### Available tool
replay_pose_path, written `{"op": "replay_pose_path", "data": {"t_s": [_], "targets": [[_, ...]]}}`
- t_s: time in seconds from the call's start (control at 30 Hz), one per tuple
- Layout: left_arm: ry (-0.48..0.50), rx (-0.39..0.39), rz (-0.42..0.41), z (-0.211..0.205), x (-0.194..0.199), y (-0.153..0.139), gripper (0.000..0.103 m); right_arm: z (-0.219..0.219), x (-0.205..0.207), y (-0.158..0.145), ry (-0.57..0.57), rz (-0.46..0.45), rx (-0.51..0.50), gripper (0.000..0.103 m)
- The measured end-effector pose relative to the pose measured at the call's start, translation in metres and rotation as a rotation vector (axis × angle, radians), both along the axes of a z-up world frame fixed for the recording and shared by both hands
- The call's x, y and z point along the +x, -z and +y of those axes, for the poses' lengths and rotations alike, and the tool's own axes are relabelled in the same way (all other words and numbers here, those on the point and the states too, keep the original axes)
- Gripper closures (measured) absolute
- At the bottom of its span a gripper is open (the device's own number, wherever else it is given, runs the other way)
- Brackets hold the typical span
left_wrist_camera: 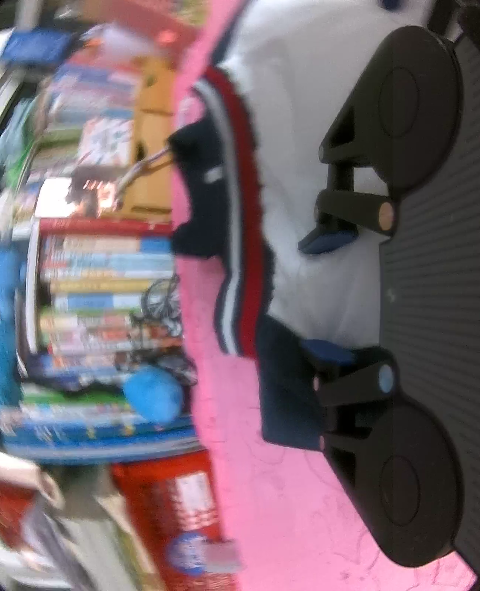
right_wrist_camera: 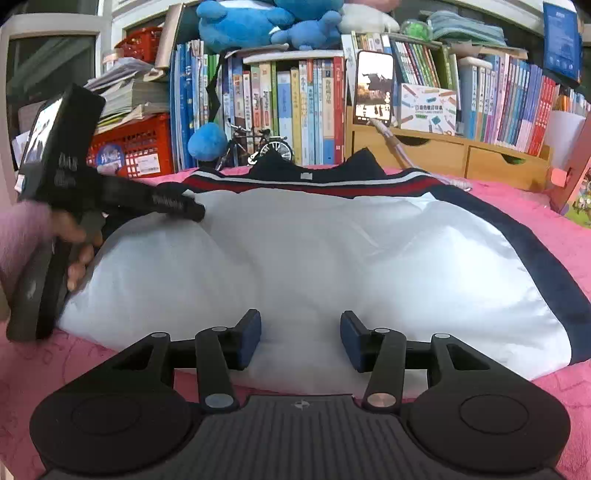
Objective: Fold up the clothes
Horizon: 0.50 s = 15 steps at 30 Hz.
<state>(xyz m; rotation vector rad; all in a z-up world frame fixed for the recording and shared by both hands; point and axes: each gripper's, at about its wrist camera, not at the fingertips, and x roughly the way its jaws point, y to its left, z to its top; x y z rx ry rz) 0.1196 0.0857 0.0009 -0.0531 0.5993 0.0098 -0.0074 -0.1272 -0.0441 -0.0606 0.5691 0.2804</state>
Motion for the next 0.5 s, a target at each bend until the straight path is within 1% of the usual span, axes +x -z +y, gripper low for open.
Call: {"op": "replay_pose_path", "data": {"t_s": [0.07, 0.13, 0.17, 0.2, 0.23, 0.27, 0.3, 0.33, 0.37, 0.4, 0.47, 0.5], "targets": [[-0.077, -0.057, -0.006, 0.008, -0.001, -0.013, 0.054, 0.0, -0.001, 0.001, 0.001, -0.005, -0.002, 0.055], [-0.074, -0.105, -0.038, 0.01, -0.013, -0.032, 0.055, -0.001, -0.001, 0.001, -0.001, -0.005, 0.0, 0.055], [-0.039, -0.113, -0.049, 0.004, -0.022, -0.041, 0.055, -0.001, -0.001, 0.001, -0.001, -0.005, 0.002, 0.055], [0.021, -0.119, -0.048, -0.008, -0.032, -0.05, 0.055, -0.001, -0.001, 0.001, -0.001, -0.005, 0.003, 0.055], [0.086, -0.143, -0.026, -0.02, -0.041, -0.057, 0.055, -0.001, -0.001, 0.001, 0.0, -0.006, 0.004, 0.055], [0.151, -0.174, 0.003, -0.031, -0.049, -0.062, 0.055, -0.001, -0.001, 0.001, 0.001, -0.006, 0.004, 0.055], [0.217, -0.209, 0.048, -0.044, -0.055, -0.063, 0.057, -0.001, -0.002, 0.001, 0.001, -0.007, 0.005, 0.055], [0.269, -0.218, 0.103, -0.058, -0.058, -0.062, 0.061, -0.001, -0.003, 0.001, 0.0, -0.008, 0.006, 0.055], [0.316, -0.215, 0.157, -0.073, -0.059, -0.06, 0.065, -0.002, -0.003, 0.001, -0.002, -0.008, 0.006, 0.056], [0.35, -0.184, 0.197, -0.088, -0.059, -0.056, 0.065, -0.002, -0.004, 0.001, -0.003, -0.009, 0.007, 0.058], [0.371, -0.095, 0.258, -0.114, -0.052, -0.044, 0.065, -0.002, -0.006, 0.001, -0.005, -0.01, 0.009, 0.063], [0.369, -0.065, 0.289, -0.123, -0.046, -0.036, 0.065, -0.002, -0.007, 0.001, -0.007, -0.011, 0.01, 0.064]]}}
